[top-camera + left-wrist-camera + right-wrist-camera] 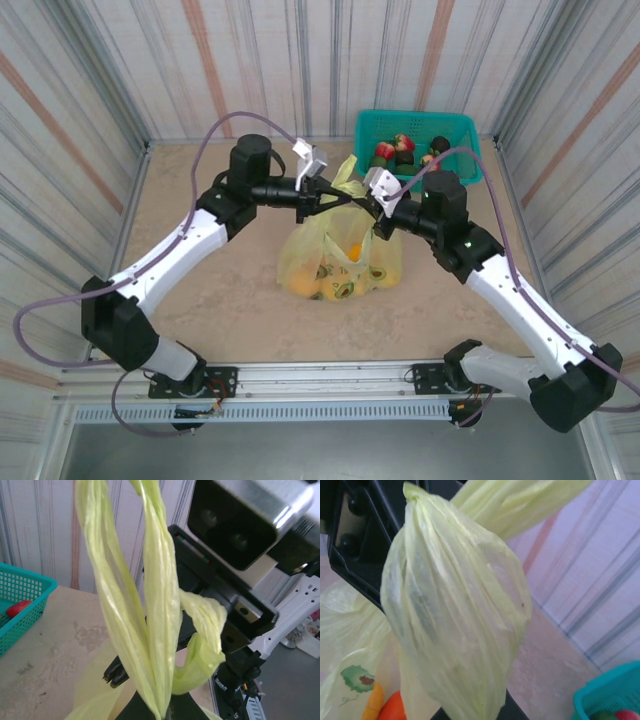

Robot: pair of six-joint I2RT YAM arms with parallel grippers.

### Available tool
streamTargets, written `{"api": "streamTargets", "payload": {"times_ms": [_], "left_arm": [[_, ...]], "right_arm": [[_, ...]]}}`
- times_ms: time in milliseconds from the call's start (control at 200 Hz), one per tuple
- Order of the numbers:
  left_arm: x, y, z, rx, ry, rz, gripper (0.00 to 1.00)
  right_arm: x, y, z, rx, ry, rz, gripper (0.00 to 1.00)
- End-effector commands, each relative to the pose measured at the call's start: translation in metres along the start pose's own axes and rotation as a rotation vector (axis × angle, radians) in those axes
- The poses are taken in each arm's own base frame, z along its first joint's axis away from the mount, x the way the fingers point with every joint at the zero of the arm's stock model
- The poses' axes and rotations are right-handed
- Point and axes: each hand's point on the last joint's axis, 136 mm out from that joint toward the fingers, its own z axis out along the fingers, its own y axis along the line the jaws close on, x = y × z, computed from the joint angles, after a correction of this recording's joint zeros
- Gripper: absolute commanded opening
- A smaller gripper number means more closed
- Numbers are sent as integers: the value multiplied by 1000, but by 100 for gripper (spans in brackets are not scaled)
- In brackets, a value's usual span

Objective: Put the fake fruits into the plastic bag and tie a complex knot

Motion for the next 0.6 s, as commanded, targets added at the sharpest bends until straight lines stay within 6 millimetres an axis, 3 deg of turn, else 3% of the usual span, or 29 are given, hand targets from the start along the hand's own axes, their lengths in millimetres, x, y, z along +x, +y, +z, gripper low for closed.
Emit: {"api": "streamTargets", "payload": {"times_ms": [0, 245, 481, 596], "left_arm": [[-4, 5, 7, -32, -20, 76, 3], [24, 20, 10, -98, -31, 22, 31], [35, 18, 1, -143, -38, 8, 49], [36, 20, -9, -189, -74, 10, 53]], "right_arm": [[14, -6, -13, 79, 54, 59, 0], [36, 1, -9, 78, 110, 103, 0], [30, 10, 0, 7, 121, 83, 0], [33, 14, 3, -20, 134, 83, 0]]}}
